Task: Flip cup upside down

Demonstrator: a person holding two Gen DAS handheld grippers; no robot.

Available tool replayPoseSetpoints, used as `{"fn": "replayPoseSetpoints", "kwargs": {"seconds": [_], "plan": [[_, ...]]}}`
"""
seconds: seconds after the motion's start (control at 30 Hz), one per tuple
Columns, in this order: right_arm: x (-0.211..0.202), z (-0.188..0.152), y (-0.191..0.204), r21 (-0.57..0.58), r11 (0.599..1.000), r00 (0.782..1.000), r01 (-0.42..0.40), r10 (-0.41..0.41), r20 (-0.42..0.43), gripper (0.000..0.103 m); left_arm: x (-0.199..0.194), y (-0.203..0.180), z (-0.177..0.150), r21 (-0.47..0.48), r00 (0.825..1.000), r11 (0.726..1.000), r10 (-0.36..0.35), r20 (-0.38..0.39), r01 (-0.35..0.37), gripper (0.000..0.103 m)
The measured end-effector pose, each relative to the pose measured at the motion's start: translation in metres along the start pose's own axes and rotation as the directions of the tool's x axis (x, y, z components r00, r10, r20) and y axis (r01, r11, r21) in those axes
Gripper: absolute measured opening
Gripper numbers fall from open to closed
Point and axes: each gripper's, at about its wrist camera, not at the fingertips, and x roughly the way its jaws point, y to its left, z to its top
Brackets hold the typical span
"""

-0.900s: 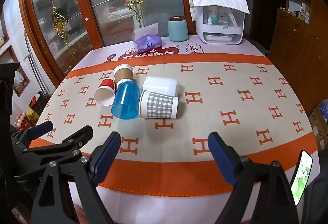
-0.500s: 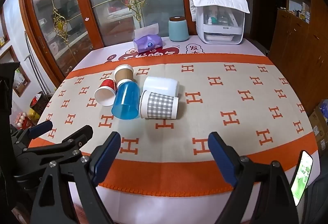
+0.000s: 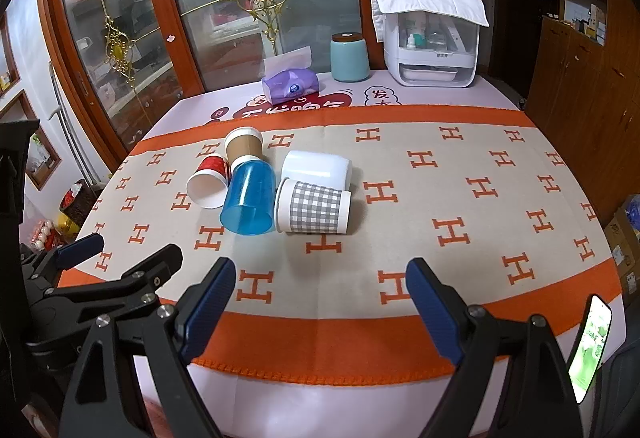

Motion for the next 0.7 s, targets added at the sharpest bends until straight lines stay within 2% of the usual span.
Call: {"fn": "replayPoseSetpoints", "kwargs": {"seconds": [0.7], "plan": [[0.002, -0.0037, 0.0032, 0.004, 1.0, 1.0, -0.009, 0.009, -0.003, 0.087, 0.0009, -0.0012, -0.0017, 0.006, 1.0, 1.0, -0.009, -0.002, 0.009, 0.101]]}}
